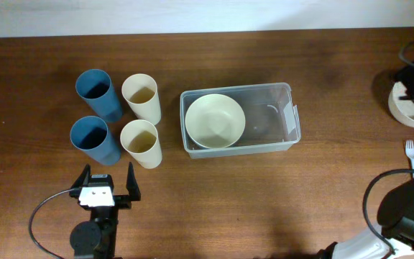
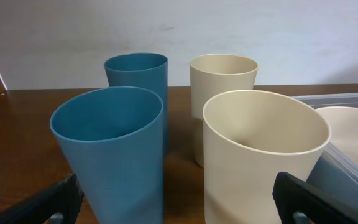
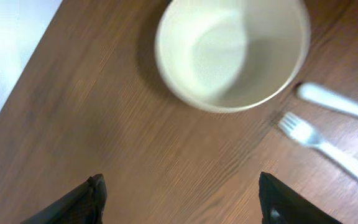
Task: Pack container
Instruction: 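Carry the cream bowl and place it onto the blue bowl, then move the right gripper to the second cream bowl and grasp its rim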
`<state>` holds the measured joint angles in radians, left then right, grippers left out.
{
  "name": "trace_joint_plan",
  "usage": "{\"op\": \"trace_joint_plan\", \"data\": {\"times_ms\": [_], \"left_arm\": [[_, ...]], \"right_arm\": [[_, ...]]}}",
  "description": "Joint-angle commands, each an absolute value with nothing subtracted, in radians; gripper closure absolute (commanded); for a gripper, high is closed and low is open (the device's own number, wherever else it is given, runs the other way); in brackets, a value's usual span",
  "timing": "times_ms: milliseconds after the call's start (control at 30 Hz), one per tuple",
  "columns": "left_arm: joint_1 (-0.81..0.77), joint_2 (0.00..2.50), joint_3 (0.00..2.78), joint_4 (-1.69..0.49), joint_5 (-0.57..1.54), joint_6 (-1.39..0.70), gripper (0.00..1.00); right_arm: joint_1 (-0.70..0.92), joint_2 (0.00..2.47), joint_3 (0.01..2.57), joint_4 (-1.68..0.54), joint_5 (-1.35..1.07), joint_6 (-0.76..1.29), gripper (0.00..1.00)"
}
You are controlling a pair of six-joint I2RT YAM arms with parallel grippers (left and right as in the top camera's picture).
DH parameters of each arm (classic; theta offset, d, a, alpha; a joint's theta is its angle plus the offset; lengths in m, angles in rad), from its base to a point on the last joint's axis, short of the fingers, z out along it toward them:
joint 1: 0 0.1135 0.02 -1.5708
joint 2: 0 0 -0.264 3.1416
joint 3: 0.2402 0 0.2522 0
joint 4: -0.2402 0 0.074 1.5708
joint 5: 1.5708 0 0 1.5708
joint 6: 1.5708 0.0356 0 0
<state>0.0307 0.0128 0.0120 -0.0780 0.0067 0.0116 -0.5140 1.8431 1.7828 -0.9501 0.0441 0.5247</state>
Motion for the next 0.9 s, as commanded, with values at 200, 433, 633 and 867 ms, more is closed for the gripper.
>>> {"op": "trace_joint_plan", "data": {"times_ms": [200, 433, 633, 867], "left_arm": [[0.036, 0.007, 0.009, -0.083, 0.003, 0.03, 0.0], [0.036, 0.007, 0.009, -0.083, 0.003, 0.03, 0.0], [0.036, 0.007, 0.009, -0.083, 0.003, 0.03, 0.0], [0.036, 0.007, 0.009, -0.083, 0.004, 0.03, 0.0]], "right_arm": [[-0.677, 1.958, 1.786, -0.907, 0.027, 0.586, 0.22], [-0.728, 2.058, 1.786, -0.859, -0.022, 0.585, 0.22], [-0.727, 2.146, 1.786, -0.835, -0.034, 0.585, 0.23], [-0.728, 2.217, 1.786, -0.799, -0.034, 0.585, 0.23]]}}
